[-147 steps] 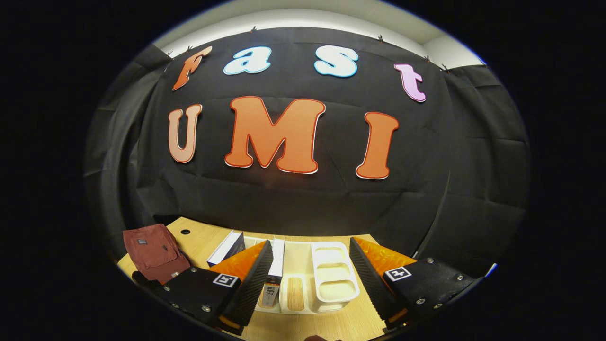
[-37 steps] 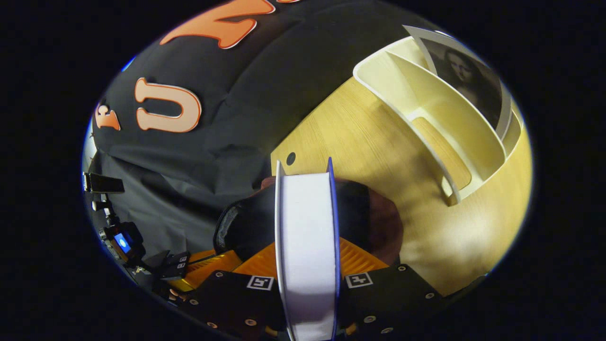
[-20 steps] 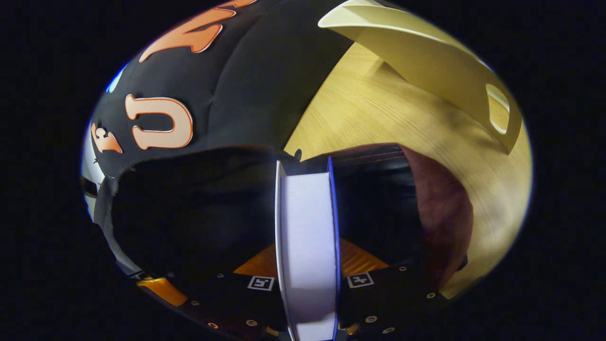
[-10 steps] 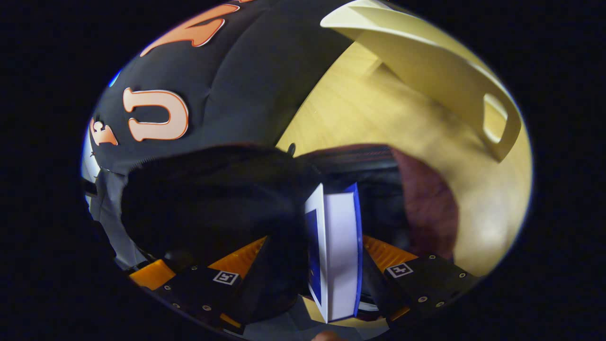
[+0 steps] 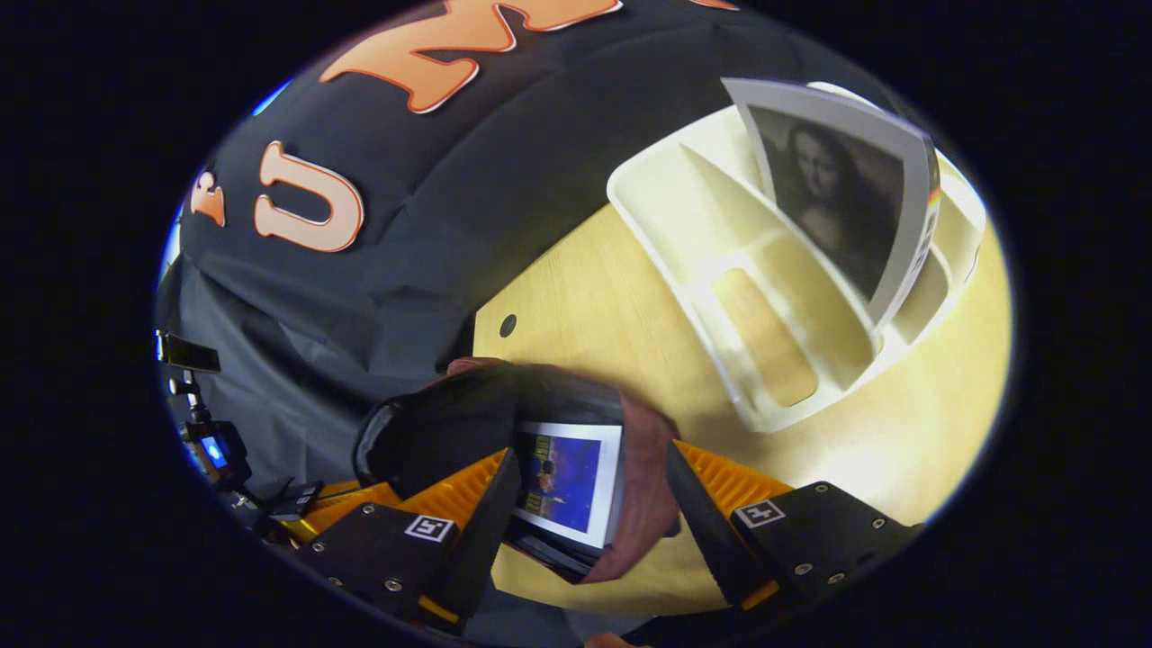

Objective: Open the schoolbag, grab two books from the bookshelf and put them into the schoolbag.

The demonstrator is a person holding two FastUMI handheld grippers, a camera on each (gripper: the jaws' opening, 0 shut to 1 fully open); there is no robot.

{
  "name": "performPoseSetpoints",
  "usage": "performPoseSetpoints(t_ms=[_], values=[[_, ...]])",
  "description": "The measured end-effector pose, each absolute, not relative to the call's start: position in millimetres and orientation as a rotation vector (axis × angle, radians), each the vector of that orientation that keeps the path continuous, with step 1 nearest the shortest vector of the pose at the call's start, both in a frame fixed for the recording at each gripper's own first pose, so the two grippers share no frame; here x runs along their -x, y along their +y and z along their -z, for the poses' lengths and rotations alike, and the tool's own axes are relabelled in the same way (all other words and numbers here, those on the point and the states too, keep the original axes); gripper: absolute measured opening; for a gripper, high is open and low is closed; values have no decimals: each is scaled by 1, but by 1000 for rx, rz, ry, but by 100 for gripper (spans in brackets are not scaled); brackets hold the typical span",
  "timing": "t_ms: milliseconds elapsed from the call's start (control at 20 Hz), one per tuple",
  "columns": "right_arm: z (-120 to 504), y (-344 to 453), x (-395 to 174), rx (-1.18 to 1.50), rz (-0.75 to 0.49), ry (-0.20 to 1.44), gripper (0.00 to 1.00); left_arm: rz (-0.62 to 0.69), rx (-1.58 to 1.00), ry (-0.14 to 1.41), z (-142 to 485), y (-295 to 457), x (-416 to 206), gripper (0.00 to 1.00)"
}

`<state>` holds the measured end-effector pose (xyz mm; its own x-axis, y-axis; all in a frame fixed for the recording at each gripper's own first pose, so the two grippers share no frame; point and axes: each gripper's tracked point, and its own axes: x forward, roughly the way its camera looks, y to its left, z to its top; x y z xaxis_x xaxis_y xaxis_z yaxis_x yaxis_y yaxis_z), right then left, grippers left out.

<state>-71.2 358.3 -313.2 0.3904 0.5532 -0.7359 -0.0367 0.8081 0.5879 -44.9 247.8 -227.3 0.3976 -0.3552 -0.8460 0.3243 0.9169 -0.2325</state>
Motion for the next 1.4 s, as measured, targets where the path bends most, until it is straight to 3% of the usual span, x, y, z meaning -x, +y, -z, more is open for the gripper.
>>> performPoseSetpoints(t_ms=[750, 1400], values=[[212, 202, -31, 39, -370, 1001, 98, 345, 77, 1078, 241, 240, 48, 1], [302, 180, -103, 245, -460, 1282, 98, 135, 103, 1092, 242, 227, 55, 1]])
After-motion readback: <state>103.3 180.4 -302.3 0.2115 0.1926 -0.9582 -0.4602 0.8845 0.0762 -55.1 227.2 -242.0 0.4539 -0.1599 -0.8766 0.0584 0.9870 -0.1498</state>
